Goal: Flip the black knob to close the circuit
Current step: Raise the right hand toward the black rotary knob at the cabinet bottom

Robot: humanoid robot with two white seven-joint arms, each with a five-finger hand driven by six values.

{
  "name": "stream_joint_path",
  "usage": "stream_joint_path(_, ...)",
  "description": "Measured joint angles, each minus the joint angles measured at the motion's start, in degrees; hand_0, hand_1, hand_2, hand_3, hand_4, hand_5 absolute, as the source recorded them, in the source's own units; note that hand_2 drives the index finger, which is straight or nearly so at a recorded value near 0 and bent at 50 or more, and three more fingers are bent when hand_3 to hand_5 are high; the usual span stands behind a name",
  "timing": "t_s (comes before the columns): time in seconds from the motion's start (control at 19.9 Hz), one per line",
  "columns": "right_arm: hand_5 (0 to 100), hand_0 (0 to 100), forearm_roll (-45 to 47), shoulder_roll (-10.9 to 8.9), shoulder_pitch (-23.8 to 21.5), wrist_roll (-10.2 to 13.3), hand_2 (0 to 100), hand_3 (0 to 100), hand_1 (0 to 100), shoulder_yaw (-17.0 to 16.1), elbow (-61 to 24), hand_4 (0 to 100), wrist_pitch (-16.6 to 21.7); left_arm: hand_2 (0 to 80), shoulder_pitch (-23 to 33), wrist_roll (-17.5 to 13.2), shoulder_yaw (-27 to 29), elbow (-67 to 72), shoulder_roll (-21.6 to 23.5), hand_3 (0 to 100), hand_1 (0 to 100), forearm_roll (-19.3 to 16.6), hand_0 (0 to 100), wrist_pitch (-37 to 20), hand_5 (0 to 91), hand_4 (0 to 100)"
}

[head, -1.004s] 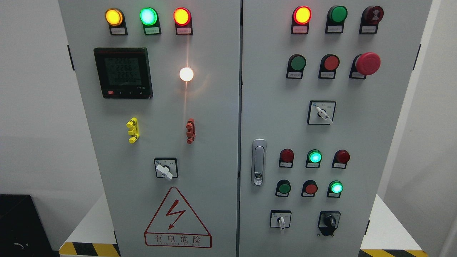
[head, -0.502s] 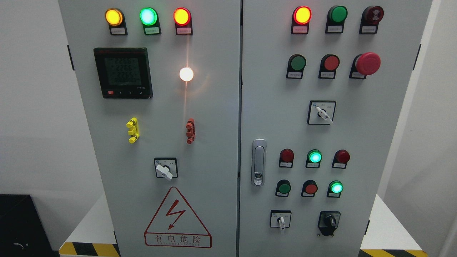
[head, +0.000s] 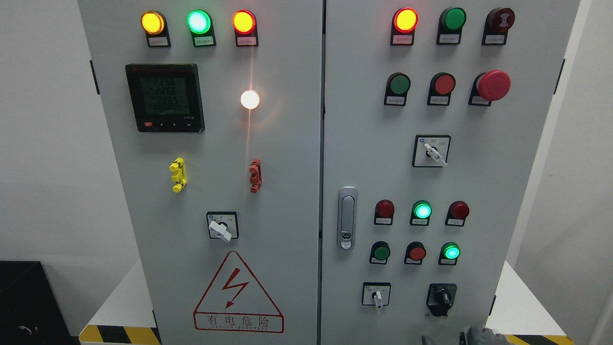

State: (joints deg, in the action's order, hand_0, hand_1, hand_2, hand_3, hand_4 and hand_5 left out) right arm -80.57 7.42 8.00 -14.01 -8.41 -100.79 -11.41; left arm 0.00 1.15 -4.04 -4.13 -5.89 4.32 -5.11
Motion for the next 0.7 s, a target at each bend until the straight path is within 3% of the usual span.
stream_joint_path(0.7,100,0,-1.5,0.05,3.7,-0.1,92,100,0,-0.7,1.5,100,-0.4,0.0,0.0,0.0,0.0,0.0,0.0,0,56,0.0,12,0.0,0.0,0)
